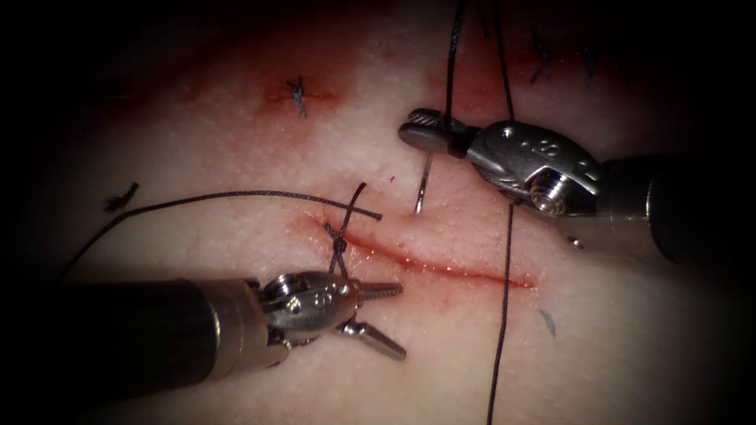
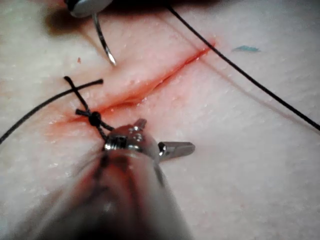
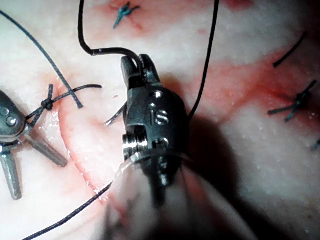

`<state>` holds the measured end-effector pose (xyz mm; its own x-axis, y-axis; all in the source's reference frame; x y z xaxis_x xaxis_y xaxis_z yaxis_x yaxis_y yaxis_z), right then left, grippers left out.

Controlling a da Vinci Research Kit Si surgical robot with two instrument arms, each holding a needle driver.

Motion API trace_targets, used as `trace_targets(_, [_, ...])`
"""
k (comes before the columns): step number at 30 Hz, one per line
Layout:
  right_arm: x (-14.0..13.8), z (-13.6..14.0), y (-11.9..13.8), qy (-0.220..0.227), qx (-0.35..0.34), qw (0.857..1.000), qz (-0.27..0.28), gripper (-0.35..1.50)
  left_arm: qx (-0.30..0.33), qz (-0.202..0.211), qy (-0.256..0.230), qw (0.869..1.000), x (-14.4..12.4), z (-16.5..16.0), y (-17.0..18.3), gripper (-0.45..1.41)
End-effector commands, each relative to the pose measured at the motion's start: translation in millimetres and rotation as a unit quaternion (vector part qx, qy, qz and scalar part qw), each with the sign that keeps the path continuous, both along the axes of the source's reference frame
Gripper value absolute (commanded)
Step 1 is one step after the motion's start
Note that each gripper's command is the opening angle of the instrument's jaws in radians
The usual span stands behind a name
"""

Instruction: Wound Closure

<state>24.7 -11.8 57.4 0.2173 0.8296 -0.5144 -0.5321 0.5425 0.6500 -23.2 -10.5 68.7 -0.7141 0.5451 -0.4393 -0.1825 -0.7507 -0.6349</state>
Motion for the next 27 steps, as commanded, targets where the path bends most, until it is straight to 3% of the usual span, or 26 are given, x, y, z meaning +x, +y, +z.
trace_targets(1, [1.0,0.8,-0.7,-0.001,0.012,1.000,-0.004,-0.35,0.001,0.001,-0.002,1.000,-0.4,0.5,-0.4,0.69])
trace_targets(17, [1.3,0.9,-2.1,0.024,0.139,0.990,0.004,-0.35,0.002,0.001,-0.001,1.000,1.3,0.4,-0.2,0.69])
trace_targets(27, [1.7,0.8,-2.6,0.076,0.192,0.978,0.014,-0.35,0.002,0.001,-0.001,1.000,1.3,0.5,-0.3,0.69])
